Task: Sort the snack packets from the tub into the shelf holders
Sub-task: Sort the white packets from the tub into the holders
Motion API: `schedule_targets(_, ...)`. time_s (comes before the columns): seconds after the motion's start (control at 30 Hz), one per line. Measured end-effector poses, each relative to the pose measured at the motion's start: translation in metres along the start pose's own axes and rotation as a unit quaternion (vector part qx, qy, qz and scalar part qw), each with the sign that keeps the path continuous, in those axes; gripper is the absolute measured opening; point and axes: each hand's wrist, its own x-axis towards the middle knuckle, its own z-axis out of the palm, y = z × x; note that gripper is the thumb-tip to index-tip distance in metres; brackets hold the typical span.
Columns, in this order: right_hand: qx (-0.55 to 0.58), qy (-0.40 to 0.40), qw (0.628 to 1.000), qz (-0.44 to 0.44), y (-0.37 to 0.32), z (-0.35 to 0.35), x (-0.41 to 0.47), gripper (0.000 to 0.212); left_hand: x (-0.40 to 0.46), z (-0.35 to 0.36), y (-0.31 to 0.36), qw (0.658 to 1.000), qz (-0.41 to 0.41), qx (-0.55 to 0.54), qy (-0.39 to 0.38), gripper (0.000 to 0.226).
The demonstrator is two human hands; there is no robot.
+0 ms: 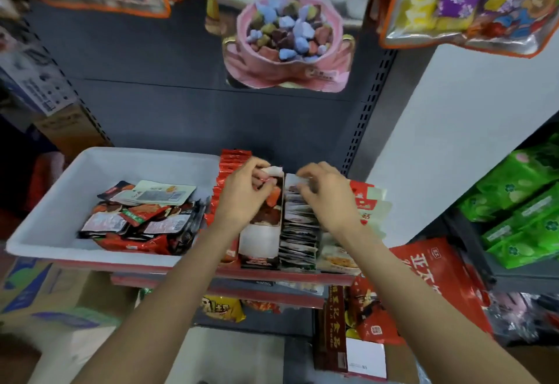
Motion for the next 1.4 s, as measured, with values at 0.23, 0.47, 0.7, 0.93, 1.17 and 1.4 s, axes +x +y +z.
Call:
schedule_targets(0.23,0.072,-0.121,0.990,0.007,-0.095,0.114,0.043,0.024,0.005,-0.096,-0.113,0.981,-0.167,0.075,0.063,0.025)
schedule_targets(0.47,0.001,-0.249,0.967,0.059,-0.159,0.226,0.085,0.058,0.016,-0.169,-0.239,0.960,-0.236,0.139,-0.052,0.051)
schedule_targets(0.7,-0.075,-0.337,0.933,0.098,-0.161,0.301,0.105,0.074,0.015,-0.190,-0.300,0.943,-0.243,0.172,-0.149,0.085)
schedule_targets(0.93,-0.234,-0.259,0.937,-0.006,-0.164,0.309,0.100,0.026,0.011,-0.192,-0.309,0.933,-0.217,0.205,-0.199,0.092)
schedule_targets(1.17,-0.019,-0.194,0.981,0.021,-0.173,0.270,0.089,0.025,0.006,-0.195,-0.278,0.951,-0.206,0.188,-0.133,0.088)
schedule_targets(1.4,0.294,-0.143,0.932,0.158,-0.156,0.200,0.064,0.017,0.005,-0.183,-0.205,0.969,-0.185,-0.157,-0.046,0.069)
